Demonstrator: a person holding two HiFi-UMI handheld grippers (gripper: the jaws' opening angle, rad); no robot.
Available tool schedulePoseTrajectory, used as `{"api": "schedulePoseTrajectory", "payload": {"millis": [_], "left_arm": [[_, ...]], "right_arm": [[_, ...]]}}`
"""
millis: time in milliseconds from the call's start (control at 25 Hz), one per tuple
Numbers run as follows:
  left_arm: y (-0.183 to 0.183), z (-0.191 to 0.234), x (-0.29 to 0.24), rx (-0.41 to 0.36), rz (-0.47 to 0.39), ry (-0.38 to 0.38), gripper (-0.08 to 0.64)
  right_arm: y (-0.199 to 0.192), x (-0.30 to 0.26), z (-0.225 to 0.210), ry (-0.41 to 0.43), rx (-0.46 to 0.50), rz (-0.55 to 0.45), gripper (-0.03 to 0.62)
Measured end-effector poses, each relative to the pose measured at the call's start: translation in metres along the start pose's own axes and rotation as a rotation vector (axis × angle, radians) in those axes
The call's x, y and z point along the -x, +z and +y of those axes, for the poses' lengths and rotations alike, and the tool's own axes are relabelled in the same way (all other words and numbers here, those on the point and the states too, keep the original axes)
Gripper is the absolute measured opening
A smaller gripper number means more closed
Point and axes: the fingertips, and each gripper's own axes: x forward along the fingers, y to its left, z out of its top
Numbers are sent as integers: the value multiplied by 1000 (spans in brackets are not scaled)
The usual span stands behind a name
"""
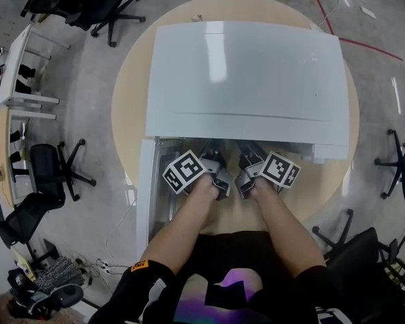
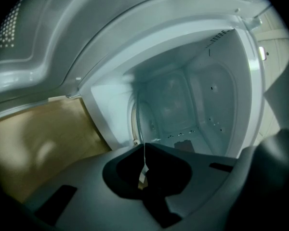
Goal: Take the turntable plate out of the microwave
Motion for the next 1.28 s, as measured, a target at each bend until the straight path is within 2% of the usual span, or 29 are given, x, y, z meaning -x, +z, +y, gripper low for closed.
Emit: {"api": "schedulePoseTrajectory", "payload": {"millis": [240,640,960,1280], "left_arm": [[3,1,1,-11,-1,0,54],[6,-2,6,-17,-13,-9,57],[5,2,7,19,-21,-24,161],[14,-4,-8,56,-44,-82,169]], "right_arm": [[-1,0,1,17,-93,-18,91],[-1,1,11,41,-79,-17,91],[7,3,20,60,-64,-33,91],[7,5,23,65,-63,-29,91]]}}
